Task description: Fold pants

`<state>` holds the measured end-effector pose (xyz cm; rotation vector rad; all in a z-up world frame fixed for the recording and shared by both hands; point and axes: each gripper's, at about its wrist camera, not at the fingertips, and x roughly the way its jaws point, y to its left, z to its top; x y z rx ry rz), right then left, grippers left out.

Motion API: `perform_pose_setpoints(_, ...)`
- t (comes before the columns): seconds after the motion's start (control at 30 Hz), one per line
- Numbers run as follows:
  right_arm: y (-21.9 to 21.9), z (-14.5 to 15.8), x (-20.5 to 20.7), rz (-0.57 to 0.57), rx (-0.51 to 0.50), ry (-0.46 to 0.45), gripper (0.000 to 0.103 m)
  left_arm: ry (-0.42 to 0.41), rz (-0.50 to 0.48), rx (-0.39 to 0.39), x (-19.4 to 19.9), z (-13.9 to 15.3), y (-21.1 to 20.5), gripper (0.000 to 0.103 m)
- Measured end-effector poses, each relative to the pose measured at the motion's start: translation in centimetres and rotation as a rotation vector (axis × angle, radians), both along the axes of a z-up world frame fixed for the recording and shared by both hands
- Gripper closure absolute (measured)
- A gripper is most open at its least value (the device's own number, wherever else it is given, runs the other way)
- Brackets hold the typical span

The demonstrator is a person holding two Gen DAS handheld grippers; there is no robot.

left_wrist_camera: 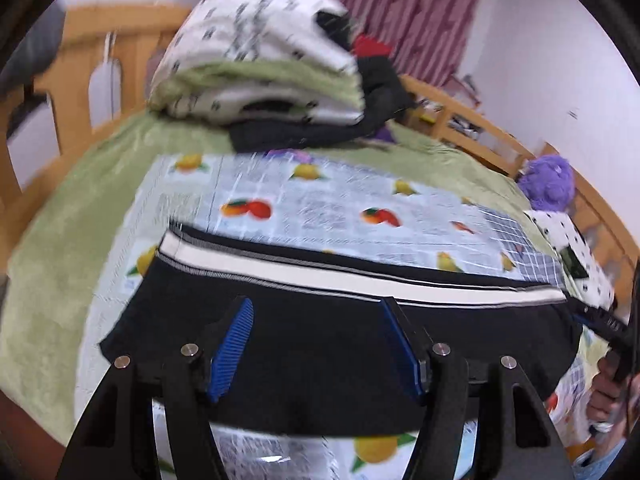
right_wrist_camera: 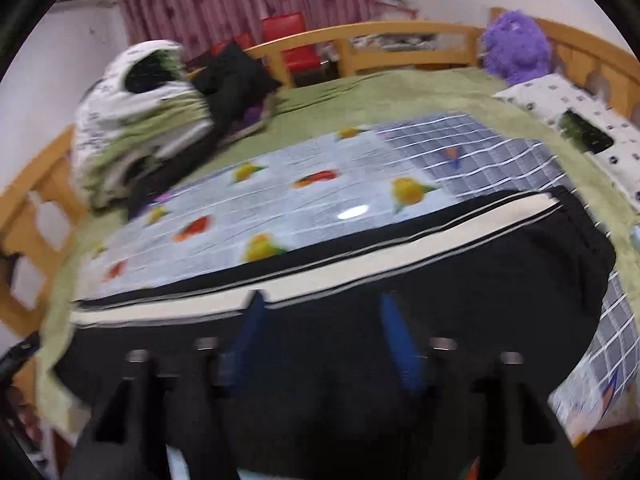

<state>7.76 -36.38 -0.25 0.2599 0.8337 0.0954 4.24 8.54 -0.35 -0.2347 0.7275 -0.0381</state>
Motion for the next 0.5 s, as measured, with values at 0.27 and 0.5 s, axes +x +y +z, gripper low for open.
perform_pose_setpoints(0.27, 4.1, 4.8, -8.0, 0.032, -0.111, -0.164, 0.029, -0.111, -0.018, -0.002, -6.9, 3.1, -2.7, 0.040)
perform_pose_setpoints(0.5, 3.5, 5.5, -11.7, 0.030, -0.079, -0.261, 0.028, -0.103, 0.060, -0.050, -9.6, 2.9, -1.5, 0.024)
